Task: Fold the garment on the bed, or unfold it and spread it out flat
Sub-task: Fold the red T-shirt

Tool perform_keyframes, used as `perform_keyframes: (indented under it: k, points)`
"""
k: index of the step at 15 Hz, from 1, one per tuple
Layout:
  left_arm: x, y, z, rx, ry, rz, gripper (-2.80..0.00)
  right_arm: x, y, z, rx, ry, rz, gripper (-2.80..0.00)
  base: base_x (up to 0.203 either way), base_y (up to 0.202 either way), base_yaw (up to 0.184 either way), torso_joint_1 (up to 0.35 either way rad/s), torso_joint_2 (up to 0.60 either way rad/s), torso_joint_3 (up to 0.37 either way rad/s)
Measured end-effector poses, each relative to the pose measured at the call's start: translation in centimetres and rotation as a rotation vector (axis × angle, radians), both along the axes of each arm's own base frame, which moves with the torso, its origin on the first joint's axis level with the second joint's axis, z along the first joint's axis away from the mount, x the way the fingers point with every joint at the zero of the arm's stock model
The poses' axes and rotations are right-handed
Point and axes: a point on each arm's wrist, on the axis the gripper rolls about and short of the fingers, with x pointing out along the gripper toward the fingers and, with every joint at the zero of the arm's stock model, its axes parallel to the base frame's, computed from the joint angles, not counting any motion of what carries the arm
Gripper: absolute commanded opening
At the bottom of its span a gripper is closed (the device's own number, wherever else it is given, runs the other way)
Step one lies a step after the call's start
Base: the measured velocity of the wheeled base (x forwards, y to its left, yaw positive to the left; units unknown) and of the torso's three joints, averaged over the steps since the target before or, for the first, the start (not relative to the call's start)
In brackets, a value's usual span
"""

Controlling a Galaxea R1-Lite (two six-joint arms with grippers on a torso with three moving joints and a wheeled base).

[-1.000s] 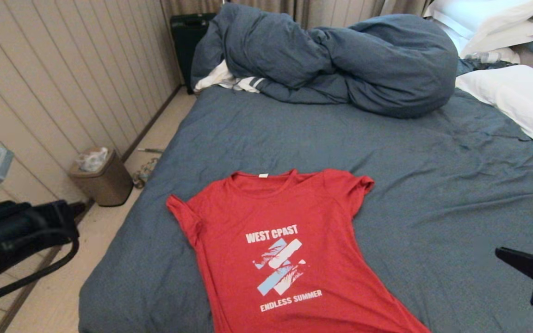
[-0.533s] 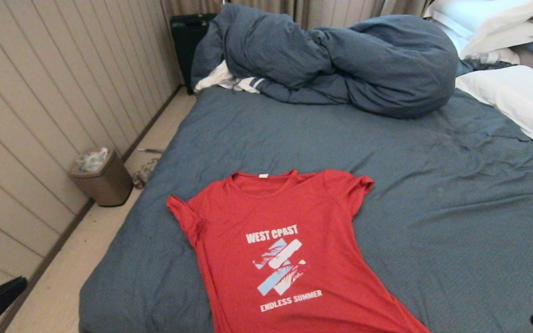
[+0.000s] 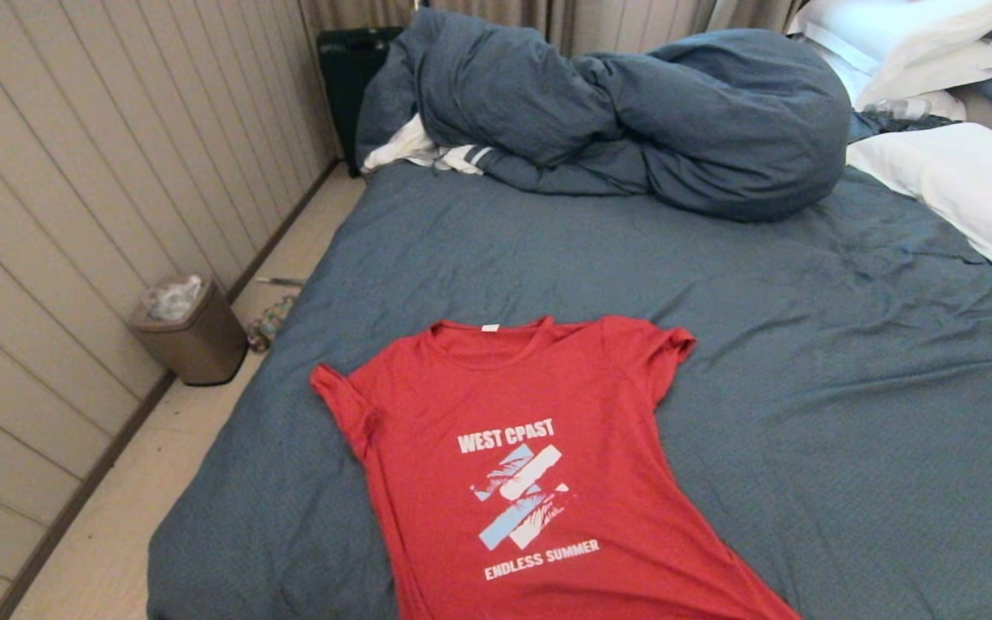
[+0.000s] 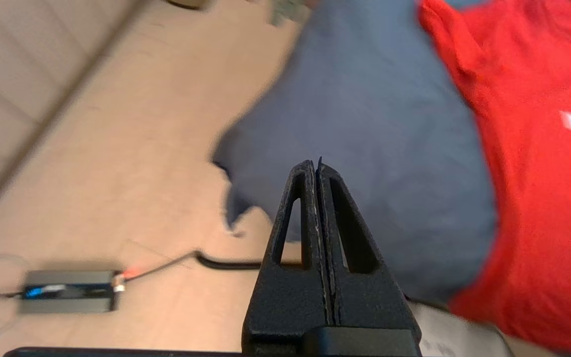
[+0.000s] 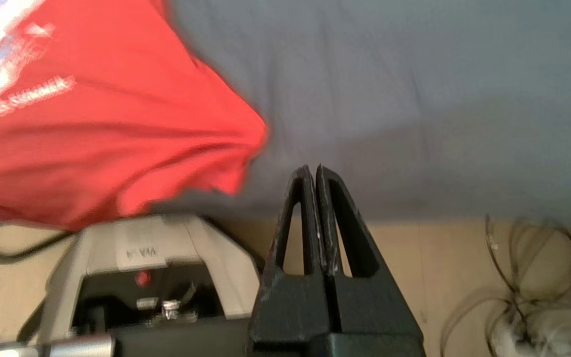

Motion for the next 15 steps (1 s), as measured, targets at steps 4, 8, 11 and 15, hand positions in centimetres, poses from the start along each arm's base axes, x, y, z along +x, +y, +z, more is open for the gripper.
perform_keyframes:
  k: [4,8,11,15]
  points:
    - [-0.5,-0.5,-1.2,0.049,-0.033,-0.04,-2.8,-0.8,0.5,-0.7,-0.065,-0.06,-0.049,-2.8,0.0,0.0,0.0,0.0,0.0,0.0]
    - [-0.4,-0.8,-3.7,0.073,-0.148,-0.173,-2.8,-1.7,0.8,-1.8,-0.089,-0.23,0.078,-2.8,0.0,0.0,0.0,0.0,0.0,0.0]
    - [-0.9,-0.8,-3.7,0.184,-0.318,-0.222,-2.8,-0.7,0.8,-2.5,-0.178,-0.397,0.108,-2.8,0.0,0.0,0.0,0.0,0.0,0.0]
    - [-1.1,-0.8,-3.3,0.22,-0.406,-0.22,-2.8,-0.5,0.8,-2.8,-0.175,-0.444,0.101,-2.8,0.0,0.0,0.0,0.0,0.0,0.0]
